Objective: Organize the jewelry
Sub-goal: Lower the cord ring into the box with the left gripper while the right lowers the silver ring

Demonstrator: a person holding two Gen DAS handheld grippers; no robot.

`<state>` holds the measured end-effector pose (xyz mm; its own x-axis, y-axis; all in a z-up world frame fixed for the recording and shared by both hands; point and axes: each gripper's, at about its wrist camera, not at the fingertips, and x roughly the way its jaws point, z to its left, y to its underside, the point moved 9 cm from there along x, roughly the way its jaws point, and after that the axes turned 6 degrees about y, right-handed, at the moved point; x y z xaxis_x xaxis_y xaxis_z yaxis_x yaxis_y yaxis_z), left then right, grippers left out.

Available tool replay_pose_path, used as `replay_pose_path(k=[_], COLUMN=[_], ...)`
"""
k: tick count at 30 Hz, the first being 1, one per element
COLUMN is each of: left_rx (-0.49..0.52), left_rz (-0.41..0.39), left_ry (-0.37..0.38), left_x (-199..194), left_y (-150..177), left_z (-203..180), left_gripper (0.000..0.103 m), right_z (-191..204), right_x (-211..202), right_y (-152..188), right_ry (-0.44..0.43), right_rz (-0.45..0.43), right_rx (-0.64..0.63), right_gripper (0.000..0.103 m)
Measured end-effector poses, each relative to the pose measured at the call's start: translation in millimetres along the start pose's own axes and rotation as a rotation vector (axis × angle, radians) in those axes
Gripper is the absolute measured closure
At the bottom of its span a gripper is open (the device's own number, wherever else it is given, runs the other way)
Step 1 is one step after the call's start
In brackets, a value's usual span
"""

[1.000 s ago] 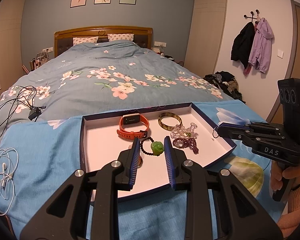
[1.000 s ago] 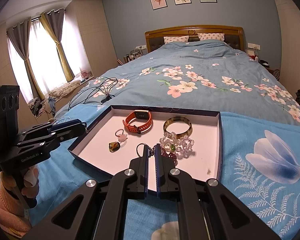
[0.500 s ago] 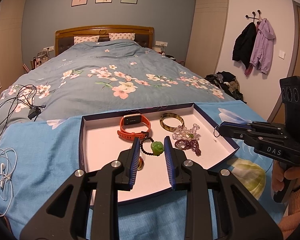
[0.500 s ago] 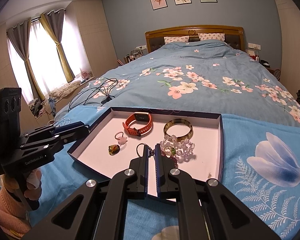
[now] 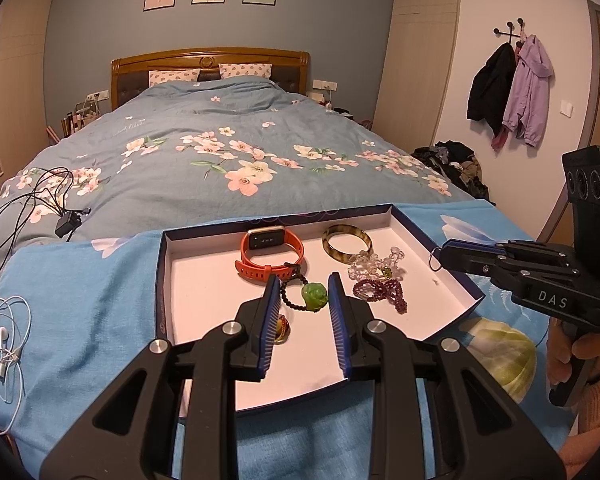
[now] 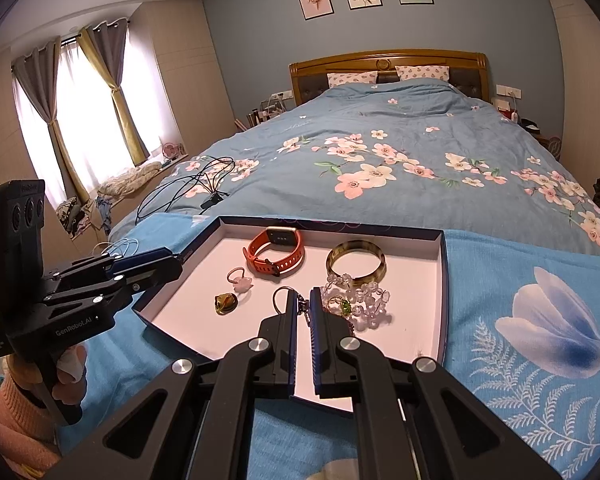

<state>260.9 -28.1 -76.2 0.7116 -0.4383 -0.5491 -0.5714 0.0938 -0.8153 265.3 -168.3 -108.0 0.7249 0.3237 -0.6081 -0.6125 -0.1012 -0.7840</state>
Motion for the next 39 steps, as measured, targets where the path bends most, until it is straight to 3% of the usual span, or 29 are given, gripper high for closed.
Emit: replay_pose_path(k=[39], left_rx=[-0.005], left_rz=[0.037], left_ry=[-0.031], left_x=[25.3], left_y=[7.9], left_z=[11.2], left_gripper=[0.078], right_z=[-1.7], right_x=[12.5], right_y=[-3.3], right_ry=[-0.002], right_rz=[0.007], right_rx=[0.007], right_gripper=[0.099])
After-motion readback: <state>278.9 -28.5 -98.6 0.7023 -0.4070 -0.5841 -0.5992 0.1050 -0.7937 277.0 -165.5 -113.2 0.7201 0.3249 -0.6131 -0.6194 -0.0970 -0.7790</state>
